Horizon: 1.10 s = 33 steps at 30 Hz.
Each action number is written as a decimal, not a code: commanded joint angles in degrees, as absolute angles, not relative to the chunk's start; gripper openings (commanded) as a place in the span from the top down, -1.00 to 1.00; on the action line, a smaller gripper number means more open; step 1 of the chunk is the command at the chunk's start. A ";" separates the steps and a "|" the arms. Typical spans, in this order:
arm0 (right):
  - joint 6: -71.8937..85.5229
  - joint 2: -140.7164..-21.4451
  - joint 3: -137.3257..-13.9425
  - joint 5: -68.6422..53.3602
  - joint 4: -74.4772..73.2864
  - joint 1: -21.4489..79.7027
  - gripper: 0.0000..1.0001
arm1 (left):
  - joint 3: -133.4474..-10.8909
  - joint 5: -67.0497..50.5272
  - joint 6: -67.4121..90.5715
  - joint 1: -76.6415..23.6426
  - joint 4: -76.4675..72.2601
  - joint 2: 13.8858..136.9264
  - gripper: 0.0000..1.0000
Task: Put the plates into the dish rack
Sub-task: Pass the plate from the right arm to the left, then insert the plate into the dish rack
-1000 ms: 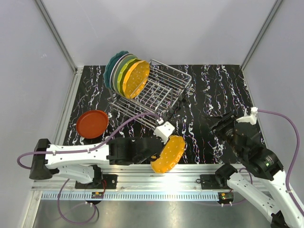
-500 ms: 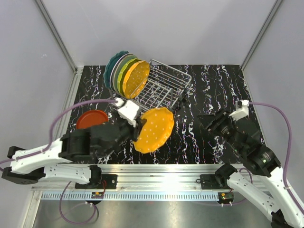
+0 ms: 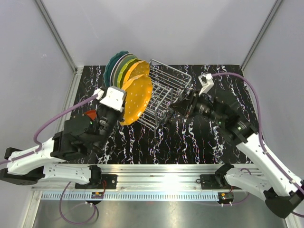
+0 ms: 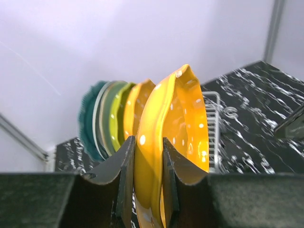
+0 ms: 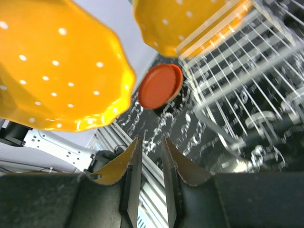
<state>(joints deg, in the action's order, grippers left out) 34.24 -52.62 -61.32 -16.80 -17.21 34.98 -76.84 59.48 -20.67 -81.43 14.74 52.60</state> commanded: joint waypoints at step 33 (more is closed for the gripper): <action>33.05 -89.38 -83.85 -10.20 4.39 38.94 0.45 | -83.15 24.09 -26.81 -55.38 4.83 67.50 1.00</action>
<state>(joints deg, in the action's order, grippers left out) 32.73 -88.12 -80.47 -12.84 -2.02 38.59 -81.87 32.97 -27.68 -55.22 14.22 69.08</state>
